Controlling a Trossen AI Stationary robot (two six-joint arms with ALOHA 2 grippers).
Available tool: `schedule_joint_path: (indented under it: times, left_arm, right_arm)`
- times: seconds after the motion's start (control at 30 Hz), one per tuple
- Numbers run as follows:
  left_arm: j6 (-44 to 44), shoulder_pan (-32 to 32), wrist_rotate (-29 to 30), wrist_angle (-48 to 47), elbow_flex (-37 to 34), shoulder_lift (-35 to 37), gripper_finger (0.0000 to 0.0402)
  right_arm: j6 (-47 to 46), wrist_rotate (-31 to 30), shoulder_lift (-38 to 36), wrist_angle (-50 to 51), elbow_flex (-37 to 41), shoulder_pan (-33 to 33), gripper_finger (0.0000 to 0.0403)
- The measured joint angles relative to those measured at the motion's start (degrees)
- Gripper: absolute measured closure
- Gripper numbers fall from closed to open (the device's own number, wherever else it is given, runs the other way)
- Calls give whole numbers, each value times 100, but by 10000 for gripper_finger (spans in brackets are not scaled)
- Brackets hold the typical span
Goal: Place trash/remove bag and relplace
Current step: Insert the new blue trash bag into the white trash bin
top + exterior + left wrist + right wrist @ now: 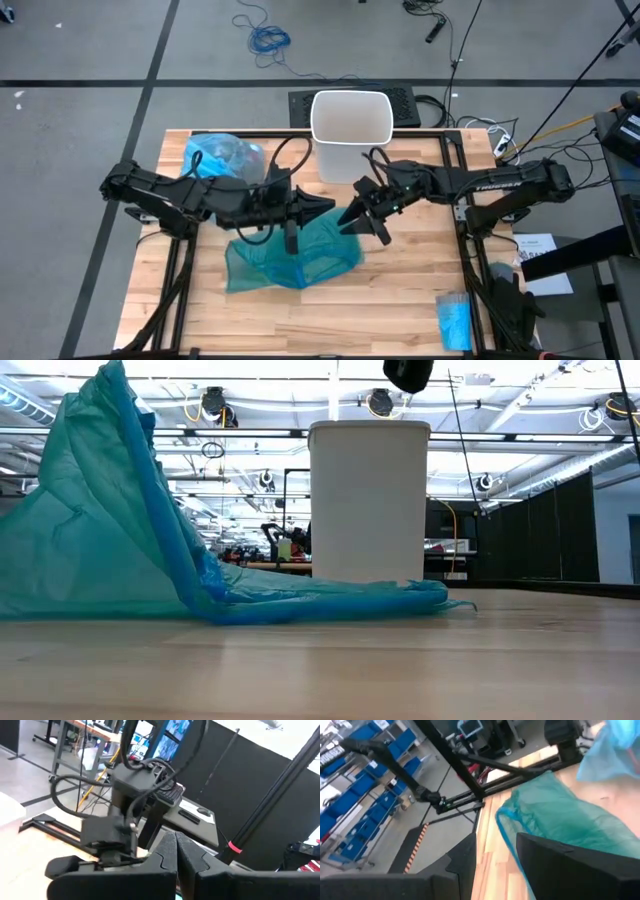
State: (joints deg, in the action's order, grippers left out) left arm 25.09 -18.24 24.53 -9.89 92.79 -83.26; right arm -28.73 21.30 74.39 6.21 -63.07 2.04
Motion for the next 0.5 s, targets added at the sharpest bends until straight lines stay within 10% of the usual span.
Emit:
schedule_joint_path:
  times: [0.23,0.5]
  left_arm:
    - [-163,33,0,-9,0,0,402]
    - [-142,26,-182,-886,2,0,402]
  right_arm:
    - [-297,-19,-13,-986,-384,-191,271]
    - [1630,-1035,-20,-1197,-1868,-315,271]
